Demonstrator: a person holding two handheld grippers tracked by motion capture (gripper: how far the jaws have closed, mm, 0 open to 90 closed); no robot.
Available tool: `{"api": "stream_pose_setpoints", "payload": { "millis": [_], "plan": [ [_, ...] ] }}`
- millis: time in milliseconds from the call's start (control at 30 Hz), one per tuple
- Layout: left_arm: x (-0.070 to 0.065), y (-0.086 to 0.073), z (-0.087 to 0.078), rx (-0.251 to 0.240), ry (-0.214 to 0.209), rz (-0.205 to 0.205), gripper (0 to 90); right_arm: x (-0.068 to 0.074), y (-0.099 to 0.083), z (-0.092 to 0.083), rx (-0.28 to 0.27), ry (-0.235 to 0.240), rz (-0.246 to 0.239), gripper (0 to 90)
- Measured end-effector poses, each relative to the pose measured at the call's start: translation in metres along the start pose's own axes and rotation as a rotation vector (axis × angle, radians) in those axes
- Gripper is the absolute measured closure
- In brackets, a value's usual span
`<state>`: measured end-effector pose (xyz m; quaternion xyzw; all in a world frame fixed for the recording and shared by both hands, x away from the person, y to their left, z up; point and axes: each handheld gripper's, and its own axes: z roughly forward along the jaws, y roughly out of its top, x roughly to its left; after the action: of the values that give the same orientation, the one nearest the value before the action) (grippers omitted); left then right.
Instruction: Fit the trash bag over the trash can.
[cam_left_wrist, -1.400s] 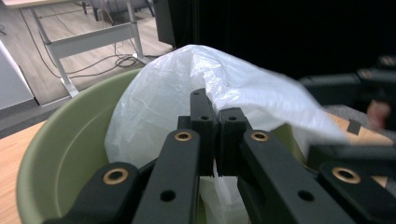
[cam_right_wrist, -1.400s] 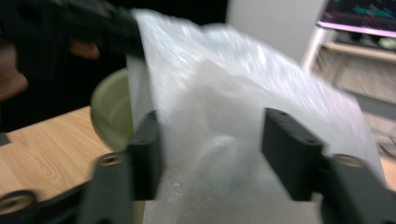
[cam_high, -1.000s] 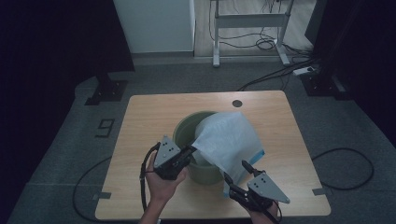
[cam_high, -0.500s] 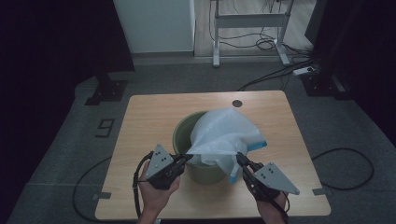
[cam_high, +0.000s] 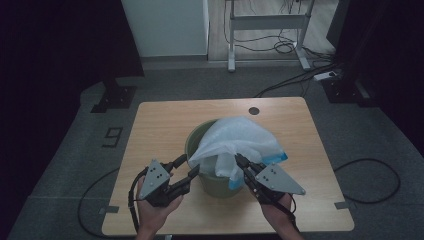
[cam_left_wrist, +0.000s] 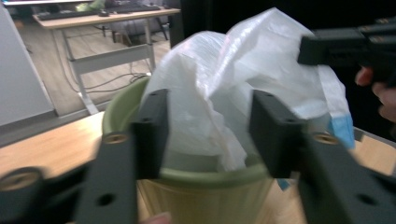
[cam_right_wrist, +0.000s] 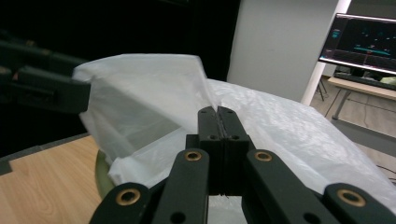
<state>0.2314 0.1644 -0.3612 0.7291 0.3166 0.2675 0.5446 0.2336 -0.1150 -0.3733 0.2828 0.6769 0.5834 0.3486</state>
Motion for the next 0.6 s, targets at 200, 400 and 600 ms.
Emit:
{"api": "stream_pose_setpoints", "payload": {
  "millis": [200,400,600],
  "plan": [
    [-0.001,0.011,0.011,0.006,-0.004,0.029,33.9,-0.002,-0.003,-0.002,0.008,0.007,0.007,88.5],
    [-0.005,0.019,0.031,0.041,-0.017,0.066,45.8,-0.007,-0.004,-0.004,0.014,0.016,0.017,88.5],
    [-0.004,0.019,0.042,0.100,-0.066,0.023,79.8,-0.009,-0.010,-0.004,0.025,0.033,0.046,88.3]
  ]
}}
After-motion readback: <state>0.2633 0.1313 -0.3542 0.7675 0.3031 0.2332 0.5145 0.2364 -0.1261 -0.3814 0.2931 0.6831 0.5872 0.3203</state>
